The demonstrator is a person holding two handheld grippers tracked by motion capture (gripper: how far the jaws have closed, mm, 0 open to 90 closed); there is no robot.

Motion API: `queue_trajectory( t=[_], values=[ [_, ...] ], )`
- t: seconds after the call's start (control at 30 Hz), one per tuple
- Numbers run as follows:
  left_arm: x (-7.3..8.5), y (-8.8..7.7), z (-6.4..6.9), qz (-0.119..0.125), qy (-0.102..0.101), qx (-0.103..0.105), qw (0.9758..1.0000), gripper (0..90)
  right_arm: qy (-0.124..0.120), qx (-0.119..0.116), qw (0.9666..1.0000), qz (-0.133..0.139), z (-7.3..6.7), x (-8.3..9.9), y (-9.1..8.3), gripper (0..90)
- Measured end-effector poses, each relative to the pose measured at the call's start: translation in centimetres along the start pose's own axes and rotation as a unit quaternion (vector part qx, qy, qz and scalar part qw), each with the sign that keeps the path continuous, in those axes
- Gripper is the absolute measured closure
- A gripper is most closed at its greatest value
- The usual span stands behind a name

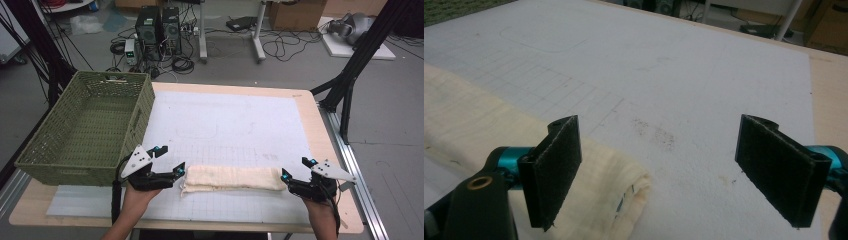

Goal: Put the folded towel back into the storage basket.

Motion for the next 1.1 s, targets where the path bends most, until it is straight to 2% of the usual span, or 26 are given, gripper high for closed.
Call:
queue_trajectory(
  t=[0.1, 0.37, 0.67, 0.8, 1.1],
  values=[
    [0.1, 0.2, 0.1, -0.006, -0.001, 0.006, 1.0000, 17.8, 0.002, 0.000, 1.0000, -0.001, -0.1, 0.0, 0.0, 17.1],
    [1.0, 1.1, 0.9, -0.044, -0.013, 0.028, 0.9985, 18.8, -0.002, 0.000, 1.0000, -0.002, 0.0, 0.1, 0.1, 17.0],
    [2.4, 2.1, 1.3, -0.082, -0.026, 0.052, 0.9950, 20.7, -0.005, -0.001, 1.0000, -0.008, 0.0, 0.3, 0.3, 17.1],
    [3.2, 2.6, 1.4, -0.103, -0.034, 0.061, 0.9923, 21.2, -0.005, -0.001, 0.9999, -0.011, 0.0, 0.4, 0.3, 17.0],
    [4.3, 3.0, 1.1, -0.131, -0.037, 0.052, 0.9894, 24.9, -0.006, -0.002, 0.9998, -0.018, 0.0, 0.6, 0.5, 17.1]
  ],
)
Point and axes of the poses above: each handheld gripper's, and its own axes: y roughly forward along the jaws, x roughly out of its underside, z roughly to its right, the point moved 7 cm from there along y, roughly forward along the jaws, and after that the axes turned 14 degrees about y, right-handed, at the moved point
